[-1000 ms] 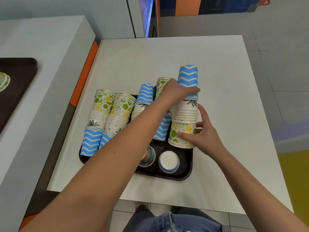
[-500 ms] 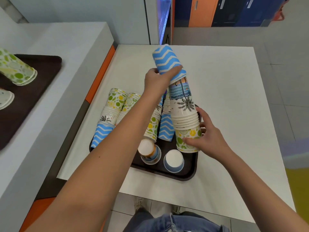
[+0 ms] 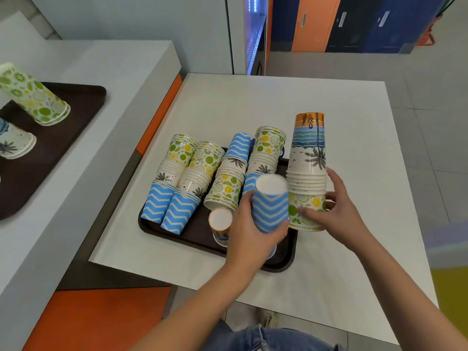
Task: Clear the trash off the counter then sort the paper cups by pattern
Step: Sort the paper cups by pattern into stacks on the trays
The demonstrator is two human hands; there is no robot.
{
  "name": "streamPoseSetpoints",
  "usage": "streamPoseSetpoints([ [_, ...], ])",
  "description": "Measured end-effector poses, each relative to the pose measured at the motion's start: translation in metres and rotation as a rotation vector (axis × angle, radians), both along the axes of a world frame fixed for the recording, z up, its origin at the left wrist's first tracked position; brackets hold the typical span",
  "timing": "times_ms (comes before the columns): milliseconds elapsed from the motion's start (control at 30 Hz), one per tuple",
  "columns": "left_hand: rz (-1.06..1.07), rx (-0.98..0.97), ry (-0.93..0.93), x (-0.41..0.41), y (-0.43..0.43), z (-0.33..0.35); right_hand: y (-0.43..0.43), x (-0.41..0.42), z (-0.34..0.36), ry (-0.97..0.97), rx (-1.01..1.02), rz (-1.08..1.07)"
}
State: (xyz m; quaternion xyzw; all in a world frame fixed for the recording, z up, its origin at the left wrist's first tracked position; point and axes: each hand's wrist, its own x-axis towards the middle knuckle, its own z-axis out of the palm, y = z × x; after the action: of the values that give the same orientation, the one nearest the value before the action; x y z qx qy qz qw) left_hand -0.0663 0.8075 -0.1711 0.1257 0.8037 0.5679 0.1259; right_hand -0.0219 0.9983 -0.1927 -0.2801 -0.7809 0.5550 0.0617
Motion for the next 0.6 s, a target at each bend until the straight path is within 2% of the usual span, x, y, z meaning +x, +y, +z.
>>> streamPoseSetpoints([
  [233,-0.086,-0.200,0.092,0.012,-0.008,-0.060,-0.004,0.002,0.008,0.057,0.020,0.042],
  [367,-0.119,-0.289,0.007,0.008,-0.008,-0.080,-0.007,0.006,0.013,0.074,0.041,0.092],
  [500,-0.151,-0.290,-0.059,0.006,-0.008,-0.083,-0.007,0.009,0.017,0.086,0.077,0.120],
  [600,-0.136,-0.184,-0.069,0.010,-0.007,-0.060,-0.006,0.009,0.023,0.102,0.106,0.133],
])
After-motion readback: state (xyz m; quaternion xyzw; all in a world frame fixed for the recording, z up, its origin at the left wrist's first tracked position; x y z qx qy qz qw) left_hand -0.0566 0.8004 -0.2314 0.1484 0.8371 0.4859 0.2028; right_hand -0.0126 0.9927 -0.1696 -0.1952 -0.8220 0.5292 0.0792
